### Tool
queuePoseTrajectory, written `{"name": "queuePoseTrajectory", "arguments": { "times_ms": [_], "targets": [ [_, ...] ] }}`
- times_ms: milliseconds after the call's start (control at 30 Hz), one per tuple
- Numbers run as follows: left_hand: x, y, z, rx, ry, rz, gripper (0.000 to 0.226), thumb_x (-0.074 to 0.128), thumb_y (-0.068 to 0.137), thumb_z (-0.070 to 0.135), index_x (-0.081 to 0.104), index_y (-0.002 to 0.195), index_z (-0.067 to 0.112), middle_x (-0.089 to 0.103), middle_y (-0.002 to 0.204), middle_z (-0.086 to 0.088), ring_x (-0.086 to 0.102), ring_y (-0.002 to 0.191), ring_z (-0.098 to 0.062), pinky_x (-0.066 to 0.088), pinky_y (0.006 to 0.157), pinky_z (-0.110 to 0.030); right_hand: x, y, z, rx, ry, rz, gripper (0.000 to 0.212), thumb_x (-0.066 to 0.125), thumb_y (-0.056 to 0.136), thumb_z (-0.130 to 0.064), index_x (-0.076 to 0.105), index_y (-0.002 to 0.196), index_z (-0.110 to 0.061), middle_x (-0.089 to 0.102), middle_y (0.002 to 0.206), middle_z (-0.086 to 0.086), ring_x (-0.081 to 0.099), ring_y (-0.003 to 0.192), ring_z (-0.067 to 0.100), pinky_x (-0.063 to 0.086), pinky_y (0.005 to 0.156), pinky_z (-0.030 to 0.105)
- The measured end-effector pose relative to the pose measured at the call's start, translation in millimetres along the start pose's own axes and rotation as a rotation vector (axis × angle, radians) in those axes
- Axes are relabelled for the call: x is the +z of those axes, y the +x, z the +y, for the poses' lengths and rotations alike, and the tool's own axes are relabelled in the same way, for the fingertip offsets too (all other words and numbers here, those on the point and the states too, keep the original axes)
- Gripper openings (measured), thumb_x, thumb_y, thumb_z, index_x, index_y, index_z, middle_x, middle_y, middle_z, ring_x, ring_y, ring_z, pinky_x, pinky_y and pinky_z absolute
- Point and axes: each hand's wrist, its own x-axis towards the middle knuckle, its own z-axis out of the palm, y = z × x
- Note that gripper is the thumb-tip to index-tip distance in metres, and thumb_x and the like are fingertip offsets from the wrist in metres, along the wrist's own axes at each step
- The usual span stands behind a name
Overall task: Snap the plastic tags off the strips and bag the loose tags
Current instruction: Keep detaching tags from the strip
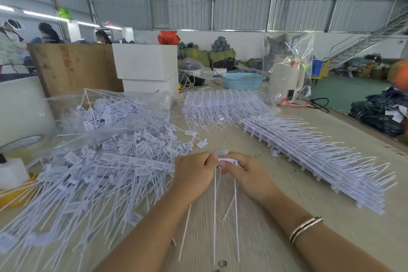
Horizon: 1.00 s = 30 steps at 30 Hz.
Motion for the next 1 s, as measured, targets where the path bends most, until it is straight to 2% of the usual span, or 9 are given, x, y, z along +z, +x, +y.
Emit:
{"name": "queuePoseTrajectory", "arguments": {
  "times_ms": [133, 267, 433, 567, 633, 733, 833, 900, 1000],
  "targets": [
    [5, 2, 4, -0.07, -0.157, 0.01, 0.047, 0.038, 0.1, 0.03, 0.037, 0.054, 0.023, 0.035, 0.05, 0.006, 0.036, 0.051, -0.011, 0.028, 0.061, -0.03, 2, 1, -3, -0.12, -0.157, 0.108, 0.016, 0.061, 0.092, -0.014, 0.071, 0.079, -0.011, 0.06, 0.064, -0.02, 0.056, 0.063, -0.001, 0.038, 0.079, 0.044],
    [8, 0, 10, -0.096, -0.274, 0.044, 0.046, 0.039, 0.1, 0.029, 0.039, 0.055, 0.019, 0.038, 0.054, 0.003, 0.038, 0.053, -0.013, 0.028, 0.056, -0.03, 4, 1, -3, -0.137, -0.088, 0.131, 0.021, 0.057, 0.094, -0.016, 0.067, 0.077, -0.023, 0.064, 0.07, -0.01, 0.06, 0.071, 0.007, 0.04, 0.085, 0.055],
    [-1, 6, 4, -0.257, -0.436, 0.094, 0.047, 0.037, 0.1, 0.031, 0.049, 0.061, 0.007, 0.051, 0.063, -0.007, 0.048, 0.061, -0.019, 0.033, 0.063, -0.029, -10, 2, -1, -0.054, 0.321, 0.286, 0.021, 0.051, 0.095, -0.011, 0.066, 0.081, -0.011, 0.064, 0.07, -0.006, 0.057, 0.07, 0.01, 0.046, 0.073, 0.019],
    [1, -1, 6, -0.07, -0.306, 0.147, 0.046, 0.038, 0.099, 0.029, 0.058, 0.074, -0.005, 0.049, 0.061, -0.011, 0.047, 0.06, -0.023, 0.039, 0.065, -0.036, -13, 2, 11, 0.129, 0.075, 0.213, 0.023, 0.049, 0.097, -0.025, 0.06, 0.078, -0.019, 0.065, 0.076, -0.009, 0.059, 0.079, 0.007, 0.04, 0.082, 0.024],
    [7, -5, 9, 0.019, -0.274, 0.117, 0.04, 0.038, 0.094, 0.028, 0.058, 0.071, 0.003, 0.047, 0.051, 0.003, 0.043, 0.052, -0.015, 0.036, 0.06, -0.037, -7, 5, 17, 0.239, -0.193, 0.177, 0.022, 0.048, 0.097, -0.035, 0.056, 0.078, -0.026, 0.065, 0.081, -0.004, 0.058, 0.084, 0.011, 0.032, 0.09, 0.031],
    [11, -6, 10, 0.081, -0.238, 0.038, 0.026, 0.042, 0.093, 0.013, 0.053, 0.072, 0.024, 0.041, 0.044, 0.01, 0.036, 0.042, -0.006, 0.025, 0.045, -0.02, -1, 9, 17, 0.331, -0.436, 0.167, 0.01, 0.046, 0.096, -0.04, 0.053, 0.091, -0.034, 0.06, 0.085, -0.01, 0.054, 0.09, 0.01, 0.016, 0.084, 0.029],
    [11, -6, 10, 0.094, -0.193, 0.034, 0.025, 0.041, 0.09, 0.006, 0.05, 0.088, 0.029, 0.046, 0.062, 0.012, 0.044, 0.05, -0.001, 0.031, 0.048, -0.015, -4, 8, 15, 0.31, -0.49, 0.214, 0.019, 0.044, 0.096, -0.044, 0.054, 0.11, -0.035, 0.053, 0.103, -0.015, 0.045, 0.106, 0.005, 0.016, 0.092, 0.03],
    [10, -5, 12, 0.091, -0.175, 0.053, 0.027, 0.041, 0.087, 0.003, 0.045, 0.097, 0.028, 0.046, 0.076, 0.012, 0.046, 0.064, -0.001, 0.03, 0.055, -0.014, -4, 6, 7, 0.195, -0.401, 0.235, 0.026, 0.038, 0.095, -0.049, 0.06, 0.098, -0.034, 0.054, 0.102, -0.018, 0.043, 0.107, 0.0, 0.017, 0.093, 0.031],
    [9, -5, 12, 0.12, -0.191, 0.088, 0.034, 0.044, 0.086, -0.001, 0.038, 0.103, 0.029, 0.041, 0.09, 0.017, 0.046, 0.085, -0.002, 0.035, 0.07, -0.013, 3, 2, -4, 0.118, -0.296, 0.083, 0.05, 0.031, 0.089, -0.058, 0.064, 0.08, -0.022, 0.056, 0.083, -0.01, 0.048, 0.091, -0.003, 0.021, 0.088, 0.033]
  ]
}}
